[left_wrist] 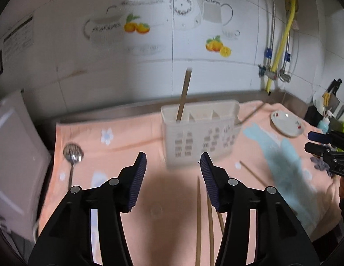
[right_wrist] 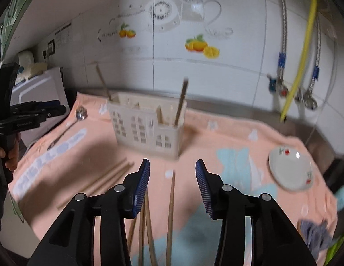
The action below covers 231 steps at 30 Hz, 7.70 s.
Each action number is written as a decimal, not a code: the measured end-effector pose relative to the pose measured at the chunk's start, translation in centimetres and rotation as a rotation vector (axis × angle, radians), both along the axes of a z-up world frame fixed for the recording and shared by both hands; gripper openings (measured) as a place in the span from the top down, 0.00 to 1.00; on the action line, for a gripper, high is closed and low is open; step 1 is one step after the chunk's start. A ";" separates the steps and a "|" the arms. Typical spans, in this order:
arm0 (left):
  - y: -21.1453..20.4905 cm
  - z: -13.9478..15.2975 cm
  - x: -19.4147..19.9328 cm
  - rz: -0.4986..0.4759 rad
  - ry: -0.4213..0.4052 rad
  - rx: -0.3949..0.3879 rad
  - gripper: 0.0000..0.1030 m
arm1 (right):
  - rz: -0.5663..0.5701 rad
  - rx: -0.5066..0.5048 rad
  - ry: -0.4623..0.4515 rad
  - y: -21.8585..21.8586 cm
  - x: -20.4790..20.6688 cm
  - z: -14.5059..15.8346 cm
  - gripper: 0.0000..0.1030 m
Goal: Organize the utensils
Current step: 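Lower the left tool onto another chopstick and close it while the right tool grasps one too, then lift the left tool's chopstick over the holder while the right tool carries its chopstick there, then open the left tool over the holder while the right tool releases its chopstick into it, then lower the left tool onto a third chopstick and close it while the right tool grasps another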
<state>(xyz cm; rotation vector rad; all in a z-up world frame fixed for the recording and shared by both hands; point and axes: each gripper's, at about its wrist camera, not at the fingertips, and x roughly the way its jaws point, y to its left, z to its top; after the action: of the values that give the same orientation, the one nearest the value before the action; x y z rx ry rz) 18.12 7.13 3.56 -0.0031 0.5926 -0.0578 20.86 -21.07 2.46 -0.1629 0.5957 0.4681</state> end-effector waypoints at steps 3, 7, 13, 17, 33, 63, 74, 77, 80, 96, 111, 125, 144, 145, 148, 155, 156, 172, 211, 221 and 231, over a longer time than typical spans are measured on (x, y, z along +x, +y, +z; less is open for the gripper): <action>0.0 -1.7 -1.4 0.012 0.025 0.008 0.49 | -0.016 -0.004 0.027 -0.8 -1.4 -1.9 0.59; -0.1 -4.1 -3.0 0.013 0.067 -0.017 0.49 | -0.035 -0.014 0.061 -1.6 -3.1 -4.5 0.59; -0.7 -7.3 -4.6 0.002 0.131 -0.038 0.49 | -0.063 -0.014 0.119 -2.4 -4.4 -7.9 0.66; -1.1 -9.2 -5.2 -0.009 0.171 -0.056 0.49 | -0.060 -0.017 0.160 -2.1 -4.5 -9.9 0.73; -1.8 -13.2 -5.3 -0.041 0.275 -0.077 0.67 | -0.066 -0.038 0.224 -1.6 -3.5 -13.6 0.87; -3.4 -15.2 -3.4 -0.048 0.305 -0.021 0.93 | -0.074 -0.089 0.187 -0.9 -3.7 -14.2 0.94; -3.1 -13.1 -3.9 -0.051 0.263 -0.036 0.94 | -0.067 -0.063 0.115 -0.9 -4.4 -11.3 0.94; -2.9 -12.0 -4.0 -0.053 0.236 -0.036 0.94 | -0.063 -0.046 0.085 -0.9 -4.6 -10.0 0.94; -2.8 -10.7 -4.1 -0.055 0.205 -0.036 0.94 | -0.057 -0.031 0.054 -0.9 -4.7 -8.6 0.94; -1.8 -4.9 -2.4 -0.072 0.089 -0.036 0.94 | 0.001 0.019 -0.092 0.8 -3.1 -0.5 0.94; -1.9 2.8 -0.4 -0.107 -0.038 0.031 0.94 | 0.116 0.090 -0.085 1.6 0.5 8.7 0.94; -2.3 12.2 2.5 -0.091 -0.219 0.086 0.94 | 0.107 0.063 -0.115 3.2 4.6 12.2 0.94; 0.1 6.6 11.5 -0.039 -0.059 -0.007 0.94 | 0.107 -0.012 -0.002 5.4 9.5 7.8 0.94; 0.2 6.3 11.7 -0.038 -0.050 -0.005 0.94 | 0.106 -0.012 0.003 5.5 9.8 7.5 0.94; 0.2 5.5 12.1 -0.037 -0.032 -0.010 0.94 | 0.103 -0.005 0.018 5.8 10.4 6.9 0.94; 0.3 5.1 12.0 -0.035 -0.029 -0.010 0.92 | 0.091 0.016 0.028 5.7 11.0 6.4 0.93; 0.4 5.2 11.9 -0.034 -0.029 -0.011 0.90 | 0.089 0.018 0.024 5.6 11.0 6.4 0.92; 0.7 3.9 4.3 -0.016 -0.060 -0.007 0.51 | 0.078 0.052 -0.054 2.4 3.0 4.7 0.80; -2.5 -11.9 -5.4 -0.082 0.237 -0.081 0.49 | 0.055 -0.054 0.215 -0.3 -5.2 -13.3 0.83; -3.7 -13.1 -5.8 -0.118 0.272 -0.085 0.49 | 0.063 -0.072 0.220 -0.2 -5.1 -14.1 0.89; -4.8 -14.4 -4.9 -0.149 0.306 -0.082 0.79 | 0.066 -0.093 0.199 -0.1 -5.6 -14.1 0.92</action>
<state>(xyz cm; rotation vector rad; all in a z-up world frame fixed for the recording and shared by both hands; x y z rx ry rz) 13.18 2.30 -10.88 -0.0479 0.8958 -0.2291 15.28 -21.13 -11.66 -0.2270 0.8094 0.5249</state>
